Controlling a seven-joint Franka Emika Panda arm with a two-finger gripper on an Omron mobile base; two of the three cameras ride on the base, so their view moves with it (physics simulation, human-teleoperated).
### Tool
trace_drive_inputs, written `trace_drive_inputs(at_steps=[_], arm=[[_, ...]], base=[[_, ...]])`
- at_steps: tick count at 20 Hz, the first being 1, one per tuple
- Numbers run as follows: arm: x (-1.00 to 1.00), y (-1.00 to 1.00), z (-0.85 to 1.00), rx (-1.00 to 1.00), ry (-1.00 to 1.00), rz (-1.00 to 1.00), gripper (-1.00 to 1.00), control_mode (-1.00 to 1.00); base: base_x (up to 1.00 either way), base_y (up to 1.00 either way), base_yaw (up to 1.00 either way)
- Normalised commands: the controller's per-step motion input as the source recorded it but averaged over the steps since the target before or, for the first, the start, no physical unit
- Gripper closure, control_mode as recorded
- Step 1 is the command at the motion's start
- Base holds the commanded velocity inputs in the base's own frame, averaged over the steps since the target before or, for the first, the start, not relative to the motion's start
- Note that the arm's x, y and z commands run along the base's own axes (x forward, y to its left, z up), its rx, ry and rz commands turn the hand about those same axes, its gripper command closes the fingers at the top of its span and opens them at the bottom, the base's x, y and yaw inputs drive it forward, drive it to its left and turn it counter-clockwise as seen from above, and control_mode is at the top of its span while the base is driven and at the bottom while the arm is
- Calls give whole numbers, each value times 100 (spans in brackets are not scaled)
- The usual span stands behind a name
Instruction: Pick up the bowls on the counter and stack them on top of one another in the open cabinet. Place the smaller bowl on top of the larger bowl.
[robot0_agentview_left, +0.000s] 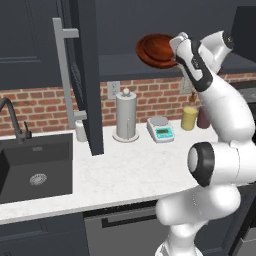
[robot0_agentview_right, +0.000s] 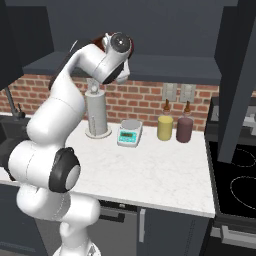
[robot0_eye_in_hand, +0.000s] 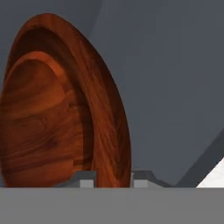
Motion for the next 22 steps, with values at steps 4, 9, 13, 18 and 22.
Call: trace_drive_inputs(at_steps=[4, 9, 13, 18, 22], arm=[[100, 0, -14, 0, 8, -7, 100, -100], [35, 0, -2, 0, 1, -2, -100, -100], [-63, 0, 0, 2, -11, 0, -100, -100], [-100, 0, -9, 1, -35, -3, -100, -100], [-100, 0, -46, 4, -38, -5, -100, -100]], base=[[0, 0, 0], [0, 0, 0], [0, 0, 0], [0, 0, 0], [0, 0, 0]])
